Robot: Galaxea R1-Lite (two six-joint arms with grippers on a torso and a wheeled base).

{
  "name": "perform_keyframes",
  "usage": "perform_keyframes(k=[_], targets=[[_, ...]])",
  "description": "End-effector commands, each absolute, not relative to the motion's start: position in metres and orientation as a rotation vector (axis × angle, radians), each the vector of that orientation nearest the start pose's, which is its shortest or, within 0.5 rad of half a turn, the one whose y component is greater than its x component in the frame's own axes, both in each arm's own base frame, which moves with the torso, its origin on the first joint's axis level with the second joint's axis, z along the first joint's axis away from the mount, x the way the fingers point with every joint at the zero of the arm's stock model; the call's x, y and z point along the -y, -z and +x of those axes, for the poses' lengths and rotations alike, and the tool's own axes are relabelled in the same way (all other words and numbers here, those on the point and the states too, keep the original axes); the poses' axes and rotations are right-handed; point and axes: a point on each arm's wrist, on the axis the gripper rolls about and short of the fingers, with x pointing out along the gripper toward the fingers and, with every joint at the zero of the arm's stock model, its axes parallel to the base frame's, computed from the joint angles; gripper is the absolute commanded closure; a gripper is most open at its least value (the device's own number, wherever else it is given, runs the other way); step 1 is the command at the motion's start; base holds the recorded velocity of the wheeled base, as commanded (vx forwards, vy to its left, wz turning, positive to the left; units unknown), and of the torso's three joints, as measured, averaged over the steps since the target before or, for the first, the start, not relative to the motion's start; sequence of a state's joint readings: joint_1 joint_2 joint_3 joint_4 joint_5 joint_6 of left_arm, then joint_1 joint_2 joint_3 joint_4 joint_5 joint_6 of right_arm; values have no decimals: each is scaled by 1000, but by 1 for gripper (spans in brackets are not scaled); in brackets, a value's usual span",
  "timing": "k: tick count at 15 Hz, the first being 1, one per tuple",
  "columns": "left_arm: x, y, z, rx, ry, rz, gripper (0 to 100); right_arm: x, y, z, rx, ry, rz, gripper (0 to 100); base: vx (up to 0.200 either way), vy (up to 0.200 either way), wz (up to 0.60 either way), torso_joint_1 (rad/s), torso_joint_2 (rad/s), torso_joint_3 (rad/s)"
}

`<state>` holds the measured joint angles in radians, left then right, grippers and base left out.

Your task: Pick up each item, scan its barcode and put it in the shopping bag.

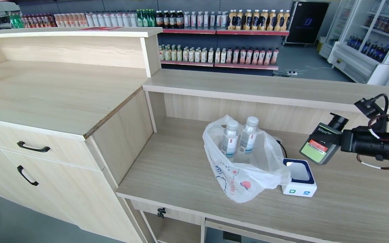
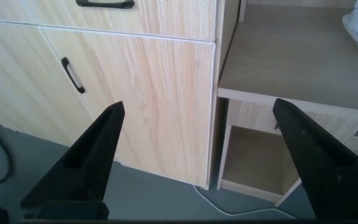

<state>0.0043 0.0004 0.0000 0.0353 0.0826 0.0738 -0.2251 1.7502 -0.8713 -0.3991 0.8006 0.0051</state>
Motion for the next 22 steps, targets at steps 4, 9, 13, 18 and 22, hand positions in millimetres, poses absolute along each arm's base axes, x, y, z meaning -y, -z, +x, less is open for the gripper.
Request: perform_keyframes(k=[4,9,13,18,22], targets=[[-2,-72,-23,-38,-86,75,0,67,-125,321,-491,-652,280,100,0,0,0,0,0,0],[-2,-72,-23,-38,-86,75,0,66,-116,332,-486,-705,253,100,0,0,0,0,0,0],[-2,-72,-23,-38,-86,75,0,63,-109,334,-497,-723,238,100,0,0,0,0,0,0],[-2,-72,-23,-38,-86,75,0,63,-103,337,-499,-740,227,100,0,0,0,0,0,0],[-2,-72,-23,-38,-86,75,0,64,-101,339,-493,-748,215,100,0,0,0,0,0,0]])
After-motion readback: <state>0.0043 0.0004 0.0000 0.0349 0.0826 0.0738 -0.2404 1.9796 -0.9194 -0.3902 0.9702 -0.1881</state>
